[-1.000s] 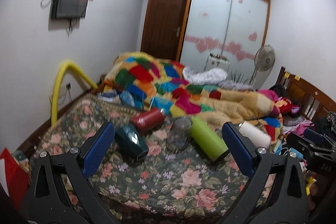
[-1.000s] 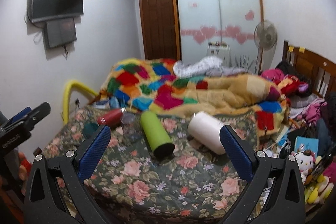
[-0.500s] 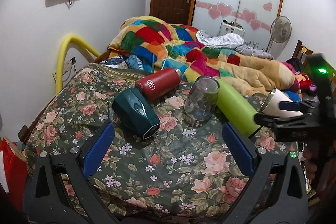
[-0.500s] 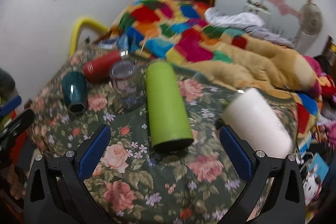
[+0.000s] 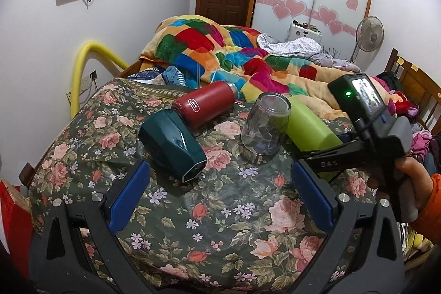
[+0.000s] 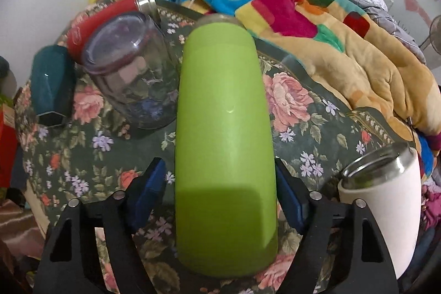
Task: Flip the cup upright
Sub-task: 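Lift the lime-green tumbler off the bed with the right tool, then grasp the tumbler with the left tool while the right tool holds it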
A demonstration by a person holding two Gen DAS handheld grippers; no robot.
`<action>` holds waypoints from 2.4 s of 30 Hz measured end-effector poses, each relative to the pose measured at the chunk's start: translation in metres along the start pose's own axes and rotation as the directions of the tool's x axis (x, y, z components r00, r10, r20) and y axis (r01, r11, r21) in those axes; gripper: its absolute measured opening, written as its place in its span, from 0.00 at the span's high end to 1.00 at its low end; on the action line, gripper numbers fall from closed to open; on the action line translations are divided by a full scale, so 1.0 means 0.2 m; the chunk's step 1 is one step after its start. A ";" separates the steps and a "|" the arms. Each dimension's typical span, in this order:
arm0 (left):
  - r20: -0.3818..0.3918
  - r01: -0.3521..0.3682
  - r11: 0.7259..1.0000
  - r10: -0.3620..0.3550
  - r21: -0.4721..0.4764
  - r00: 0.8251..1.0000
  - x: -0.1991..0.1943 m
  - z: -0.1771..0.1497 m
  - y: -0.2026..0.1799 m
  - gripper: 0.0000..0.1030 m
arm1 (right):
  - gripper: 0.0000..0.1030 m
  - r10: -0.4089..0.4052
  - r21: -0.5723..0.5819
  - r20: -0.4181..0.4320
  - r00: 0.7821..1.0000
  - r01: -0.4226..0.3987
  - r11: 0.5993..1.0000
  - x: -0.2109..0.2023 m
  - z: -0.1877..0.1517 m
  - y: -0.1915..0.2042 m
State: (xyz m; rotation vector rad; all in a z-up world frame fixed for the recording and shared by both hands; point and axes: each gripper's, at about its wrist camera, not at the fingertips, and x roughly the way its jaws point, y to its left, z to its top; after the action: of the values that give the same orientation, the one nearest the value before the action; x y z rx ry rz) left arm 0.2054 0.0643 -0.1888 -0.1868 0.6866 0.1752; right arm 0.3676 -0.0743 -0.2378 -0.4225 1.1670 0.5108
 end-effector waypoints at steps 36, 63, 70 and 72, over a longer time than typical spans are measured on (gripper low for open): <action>0.155 -0.005 0.998 -0.004 0.057 0.988 -0.51 -0.02 -0.11 0.00 | 0.40 0.069 0.062 0.118 0.991 -0.076 0.995 -0.41 -0.32 -0.01; 0.024 0.010 1.000 -0.010 0.000 1.000 -0.41 -0.14 -0.06 0.00 | 0.40 0.130 -0.044 0.176 0.976 -0.124 0.991 -0.27 -0.55 0.29; -0.040 0.048 0.998 -0.049 -0.034 0.998 -0.30 -0.16 -0.06 0.00 | 0.40 0.104 -0.067 0.183 0.978 -0.093 0.993 -0.24 -0.56 0.31; -0.063 0.062 0.997 -0.065 -0.040 0.996 -0.26 -0.17 -0.06 0.00 | 0.40 0.117 -0.055 0.156 0.981 -0.109 0.992 -0.21 -0.56 0.30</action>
State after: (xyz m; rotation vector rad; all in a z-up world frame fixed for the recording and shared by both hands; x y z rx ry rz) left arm 0.1475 0.0398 -0.1793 -0.2515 0.7405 0.1218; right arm 0.2363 -0.0949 -0.2397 -0.3498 1.0305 0.6599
